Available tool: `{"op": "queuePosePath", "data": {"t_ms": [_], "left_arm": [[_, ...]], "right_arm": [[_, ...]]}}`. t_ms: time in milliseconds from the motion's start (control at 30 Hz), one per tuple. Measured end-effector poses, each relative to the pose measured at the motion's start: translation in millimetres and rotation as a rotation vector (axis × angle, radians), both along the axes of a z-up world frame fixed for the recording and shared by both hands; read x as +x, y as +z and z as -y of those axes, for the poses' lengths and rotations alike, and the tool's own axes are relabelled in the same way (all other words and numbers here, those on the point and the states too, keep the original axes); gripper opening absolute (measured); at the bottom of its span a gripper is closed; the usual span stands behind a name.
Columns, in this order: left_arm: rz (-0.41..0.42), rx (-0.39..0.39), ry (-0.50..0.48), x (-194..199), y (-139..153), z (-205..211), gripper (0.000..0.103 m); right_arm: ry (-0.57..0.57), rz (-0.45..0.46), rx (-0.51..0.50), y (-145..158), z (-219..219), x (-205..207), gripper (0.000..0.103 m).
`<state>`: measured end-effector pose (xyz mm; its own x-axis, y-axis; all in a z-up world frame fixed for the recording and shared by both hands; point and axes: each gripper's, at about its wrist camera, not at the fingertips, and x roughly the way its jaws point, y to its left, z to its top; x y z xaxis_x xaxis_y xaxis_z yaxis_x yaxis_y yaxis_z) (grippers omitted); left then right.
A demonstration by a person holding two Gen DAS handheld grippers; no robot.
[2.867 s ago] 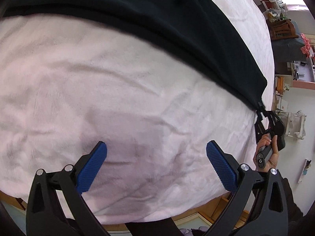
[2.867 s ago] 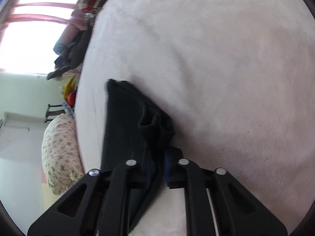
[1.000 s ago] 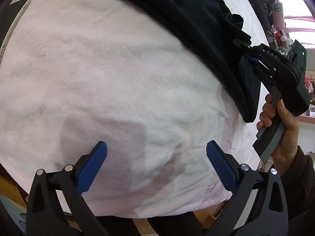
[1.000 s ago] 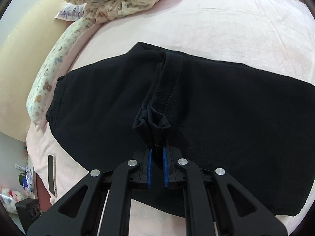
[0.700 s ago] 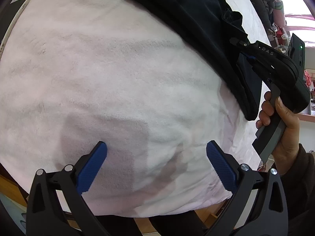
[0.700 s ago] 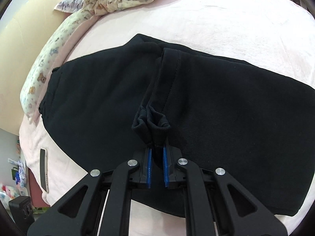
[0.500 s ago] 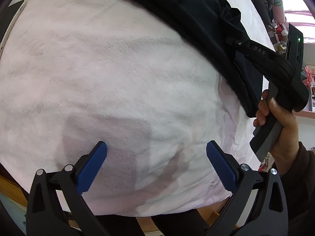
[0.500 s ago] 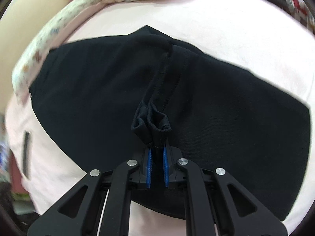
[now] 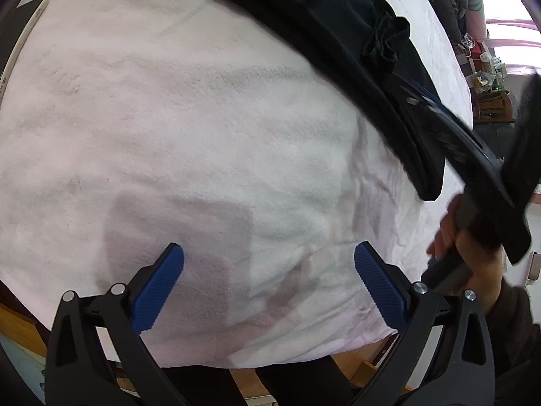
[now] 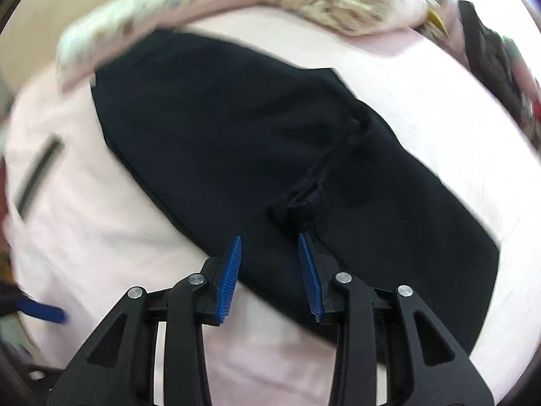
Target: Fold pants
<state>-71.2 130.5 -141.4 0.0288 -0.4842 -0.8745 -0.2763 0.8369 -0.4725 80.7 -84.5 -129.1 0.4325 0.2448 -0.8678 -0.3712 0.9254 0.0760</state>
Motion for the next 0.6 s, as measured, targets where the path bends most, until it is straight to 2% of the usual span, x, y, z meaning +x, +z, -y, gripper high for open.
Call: {"op": "queuePosePath", "data": {"t_ms": [100, 200, 267, 367, 433, 500, 567, 600], "left_arm": [[0.013, -0.011, 0.012, 0.9, 1.0, -6.7, 0.101], [0.026, -0.024, 0.032, -0.9, 1.5, -14.6, 0.101], [0.038, -0.036, 0.052, -2.5, 3.8, -22.0, 0.101], [0.044, -0.031, 0.061, -3.1, 5.6, -31.9, 0.101], [0.041, -0.029, 0.074, -2.0, 6.6, -37.7, 0.101], [0.042, -0.035, 0.105, 0.9, 7.8, -47.1, 0.101], [0.050, -0.042, 0.134, 3.3, 9.2, -55.3, 0.101], [0.058, -0.046, 0.149, 5.5, 10.5, -60.1, 0.101]], "right_arm": [[-0.158, -0.010, 0.088, 4.0, 28.7, 16.2, 0.037], [-0.225, -0.013, 0.062, -4.9, 34.7, 35.6, 0.037], [-0.236, -0.006, 0.041, -10.4, 29.6, 44.2, 0.037], [-0.173, -0.090, -0.056, -42.7, 7.4, 51.8, 0.037], [-0.141, -0.042, -0.125, -41.9, -3.7, 46.7, 0.037], [-0.152, -0.059, -0.125, -37.6, -1.5, 49.2, 0.037], [-0.184, -0.059, -0.071, -29.6, 4.3, 50.9, 0.037], [-0.183, -0.087, -0.059, -34.1, 4.1, 50.8, 0.042]]}}
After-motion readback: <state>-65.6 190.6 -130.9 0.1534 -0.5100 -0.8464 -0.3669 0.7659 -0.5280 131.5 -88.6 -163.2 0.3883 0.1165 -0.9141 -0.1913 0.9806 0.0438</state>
